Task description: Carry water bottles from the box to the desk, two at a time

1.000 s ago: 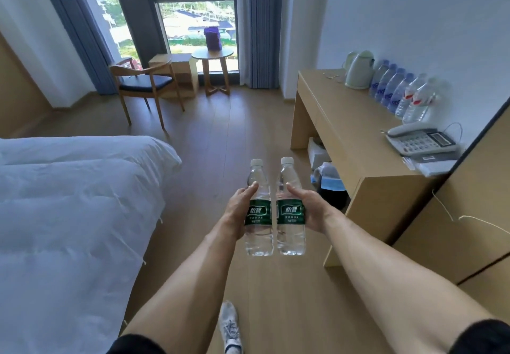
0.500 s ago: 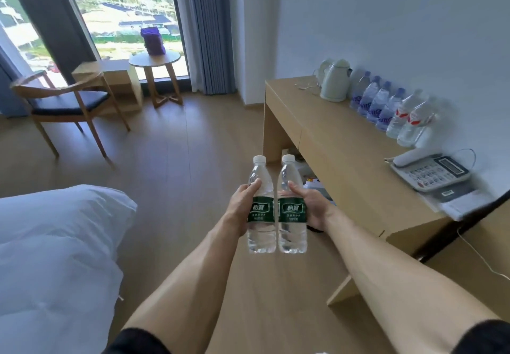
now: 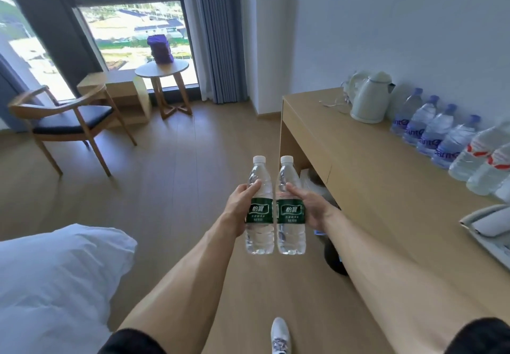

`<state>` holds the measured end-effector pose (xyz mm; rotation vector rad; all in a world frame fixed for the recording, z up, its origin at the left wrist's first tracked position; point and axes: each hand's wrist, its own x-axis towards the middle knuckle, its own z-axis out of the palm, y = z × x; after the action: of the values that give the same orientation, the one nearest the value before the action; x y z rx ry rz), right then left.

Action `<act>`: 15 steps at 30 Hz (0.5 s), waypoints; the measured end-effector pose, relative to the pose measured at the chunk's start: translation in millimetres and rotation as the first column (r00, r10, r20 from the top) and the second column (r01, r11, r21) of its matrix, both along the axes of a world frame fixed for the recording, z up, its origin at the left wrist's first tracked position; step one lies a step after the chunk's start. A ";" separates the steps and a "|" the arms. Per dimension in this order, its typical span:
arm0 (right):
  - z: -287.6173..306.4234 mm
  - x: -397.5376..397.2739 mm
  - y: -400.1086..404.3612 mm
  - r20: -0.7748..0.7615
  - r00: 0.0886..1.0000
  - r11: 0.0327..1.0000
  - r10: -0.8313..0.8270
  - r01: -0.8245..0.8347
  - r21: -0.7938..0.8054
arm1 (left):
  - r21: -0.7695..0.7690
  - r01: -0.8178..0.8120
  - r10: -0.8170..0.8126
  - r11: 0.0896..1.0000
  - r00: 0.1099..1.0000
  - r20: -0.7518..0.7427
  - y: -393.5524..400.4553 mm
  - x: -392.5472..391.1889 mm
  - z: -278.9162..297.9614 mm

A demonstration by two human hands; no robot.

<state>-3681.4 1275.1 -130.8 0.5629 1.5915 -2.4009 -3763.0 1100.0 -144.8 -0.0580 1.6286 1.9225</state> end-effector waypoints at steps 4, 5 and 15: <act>4.7 -83.8 32.8 -0.029 0.997 0.997 0.068 -0.069 -0.043 | 0.007 -0.048 0.048 0.999 0.999 -0.018 30.5 -77.2 12.2; 7.3 -103.6 40.6 -0.042 0.996 0.995 0.081 -0.083 -0.053 | 0.012 -0.060 0.060 0.998 0.998 -0.028 38.4 -93.9 15.2; 10.5 -228.2 122.4 -0.045 0.999 0.997 0.023 -0.026 -0.070 | -0.003 -0.004 0.003 1.000 0.999 -0.054 124.2 -225.9 25.2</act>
<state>-3909.6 1397.6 -120.3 0.4779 1.5145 -2.4573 -3989.0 1224.2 -119.6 -0.0100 1.6681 1.9396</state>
